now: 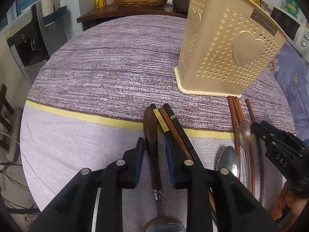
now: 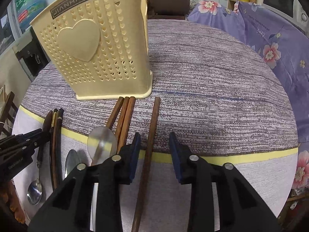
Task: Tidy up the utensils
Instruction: 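Grasp the wooden-handled spoon with the left tool while the right tool grasps a brown chopstick, then carry the spoon with the left tool while the right tool carries the chopstick to the holder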
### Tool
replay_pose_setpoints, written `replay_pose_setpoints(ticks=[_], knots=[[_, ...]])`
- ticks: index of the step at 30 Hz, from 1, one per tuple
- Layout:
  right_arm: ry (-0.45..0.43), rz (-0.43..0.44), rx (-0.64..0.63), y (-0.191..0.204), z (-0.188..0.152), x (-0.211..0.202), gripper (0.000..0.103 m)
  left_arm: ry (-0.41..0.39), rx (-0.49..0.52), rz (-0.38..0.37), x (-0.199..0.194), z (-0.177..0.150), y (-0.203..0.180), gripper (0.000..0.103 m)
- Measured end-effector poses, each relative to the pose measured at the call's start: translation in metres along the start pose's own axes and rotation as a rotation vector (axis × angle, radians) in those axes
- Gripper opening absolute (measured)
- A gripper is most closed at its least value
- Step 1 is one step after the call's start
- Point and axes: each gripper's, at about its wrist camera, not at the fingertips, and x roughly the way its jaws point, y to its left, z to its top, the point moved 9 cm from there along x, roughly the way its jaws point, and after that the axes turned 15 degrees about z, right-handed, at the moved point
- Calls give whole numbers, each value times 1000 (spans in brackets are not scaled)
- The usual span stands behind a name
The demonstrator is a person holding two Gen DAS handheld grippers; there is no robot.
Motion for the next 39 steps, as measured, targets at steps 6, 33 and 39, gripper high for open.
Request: replay_pose_setpoints(ticks=[6, 33, 39], knots=[[-21, 11, 8, -5, 14, 8, 10, -24, 22, 34, 6, 9, 0, 17], [-400, 273, -22, 4, 70, -161, 8, -343, -98, -75, -109, 54, 55, 16], [-401, 263, -39, 8, 67, -167, 8, -352, -99, -81, -112, 52, 57, 16]])
